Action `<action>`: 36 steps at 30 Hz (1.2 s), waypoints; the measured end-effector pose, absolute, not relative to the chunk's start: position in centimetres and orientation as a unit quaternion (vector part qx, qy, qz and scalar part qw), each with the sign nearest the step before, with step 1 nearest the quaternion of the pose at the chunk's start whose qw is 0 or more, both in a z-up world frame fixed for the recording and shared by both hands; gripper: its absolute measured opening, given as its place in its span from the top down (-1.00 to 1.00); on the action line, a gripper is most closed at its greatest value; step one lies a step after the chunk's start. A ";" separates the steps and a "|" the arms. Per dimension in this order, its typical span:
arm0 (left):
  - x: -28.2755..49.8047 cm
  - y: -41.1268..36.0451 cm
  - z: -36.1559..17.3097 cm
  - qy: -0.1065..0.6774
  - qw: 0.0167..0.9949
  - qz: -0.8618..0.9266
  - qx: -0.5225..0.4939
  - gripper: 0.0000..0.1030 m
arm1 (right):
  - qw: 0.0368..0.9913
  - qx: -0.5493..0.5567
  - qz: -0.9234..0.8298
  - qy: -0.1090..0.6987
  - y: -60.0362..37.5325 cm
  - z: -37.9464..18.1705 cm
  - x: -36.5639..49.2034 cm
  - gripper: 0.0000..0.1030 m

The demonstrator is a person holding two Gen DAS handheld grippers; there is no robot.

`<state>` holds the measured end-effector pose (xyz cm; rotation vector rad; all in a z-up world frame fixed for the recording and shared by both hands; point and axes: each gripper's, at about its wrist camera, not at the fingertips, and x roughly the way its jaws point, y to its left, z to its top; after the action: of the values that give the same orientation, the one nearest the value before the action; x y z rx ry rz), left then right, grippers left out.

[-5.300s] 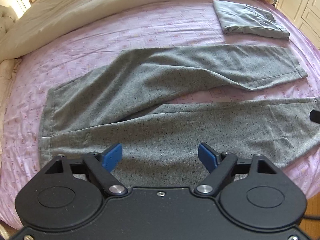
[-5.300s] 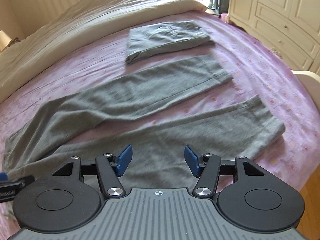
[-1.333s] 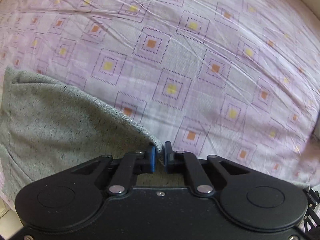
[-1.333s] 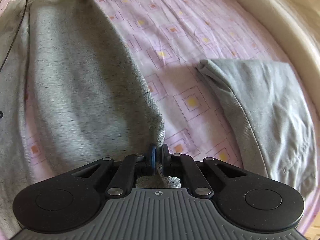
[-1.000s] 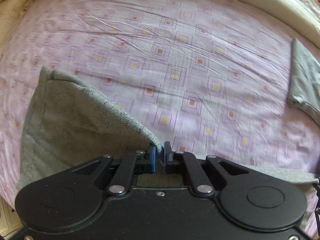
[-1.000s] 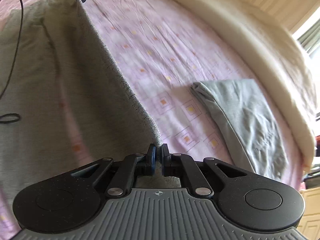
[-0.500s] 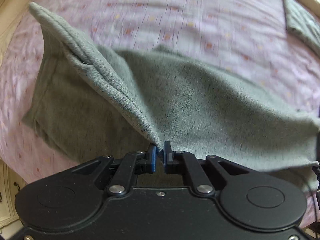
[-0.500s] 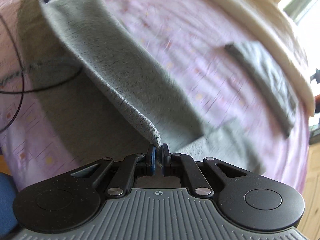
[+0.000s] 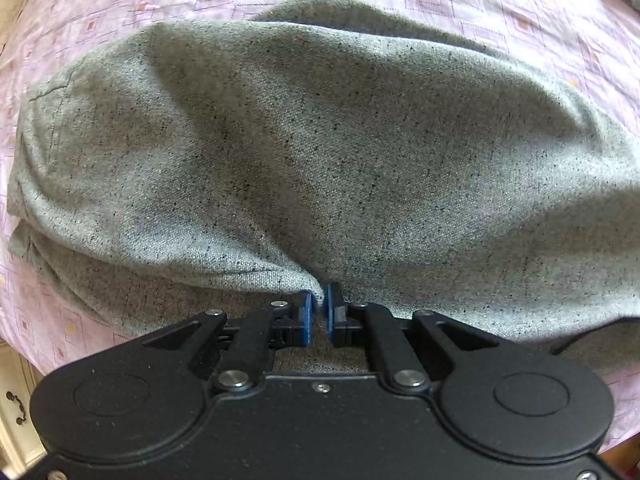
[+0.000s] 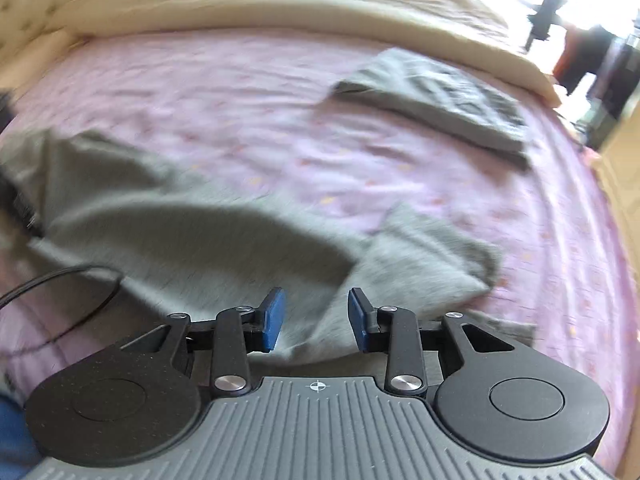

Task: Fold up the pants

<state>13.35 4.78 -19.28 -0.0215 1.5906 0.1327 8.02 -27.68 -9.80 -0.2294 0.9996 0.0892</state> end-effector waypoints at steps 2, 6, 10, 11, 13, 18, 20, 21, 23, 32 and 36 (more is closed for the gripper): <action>13.5 4.6 -19.4 0.714 0.698 0.058 -0.005 0.80 | 0.879 -0.108 -0.006 0.464 -27.7 -10.4 9.5 0.35; 13.6 4.4 -19.3 0.717 0.695 0.060 -0.003 0.80 | 0.875 -0.087 -0.072 0.470 -27.8 -12.9 13.5 0.36; 13.4 4.6 -19.1 0.719 0.692 0.064 -0.010 0.80 | 0.854 -0.069 -0.116 0.503 -27.5 -15.8 16.8 0.36; 13.5 4.7 -19.0 0.719 0.691 0.065 -0.012 0.80 | 0.848 -0.067 -0.125 0.511 -27.4 -16.5 17.5 0.36; 13.7 5.0 -19.1 0.720 0.690 0.067 -0.014 0.80 | 0.835 -0.069 -0.134 0.530 -27.4 -17.8 18.3 0.36; 13.6 5.0 -19.3 0.718 0.692 0.070 -0.019 0.82 | 0.819 -0.063 -0.147 0.551 -28.1 -18.4 18.4 0.94; 13.4 5.4 -18.6 0.707 0.703 0.072 -0.027 0.89 | 0.835 -0.030 -0.153 0.527 -29.1 -16.3 17.9 0.94; 13.3 5.5 -17.9 0.701 0.709 0.073 -0.030 0.89 | 0.847 -0.019 -0.159 0.508 -29.6 -14.8 17.3 0.94; 13.0 5.8 -15.7 0.684 0.726 0.069 -0.035 0.89 | 0.868 0.008 -0.163 0.469 -30.9 -11.2 15.7 0.94; 10.1 7.1 -11.5 0.648 0.760 0.035 -0.027 0.87 | 0.836 0.113 -0.265 0.467 -37.8 -10.1 4.4 0.94; 9.2 5.2 -15.8 0.681 0.731 0.023 0.044 0.87 | 0.788 0.098 -0.274 0.542 -37.4 -16.1 2.4 0.95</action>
<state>9.25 5.19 -15.78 0.0964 1.4984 0.0516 2.39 -37.35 -16.10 0.2107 1.1678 -0.5904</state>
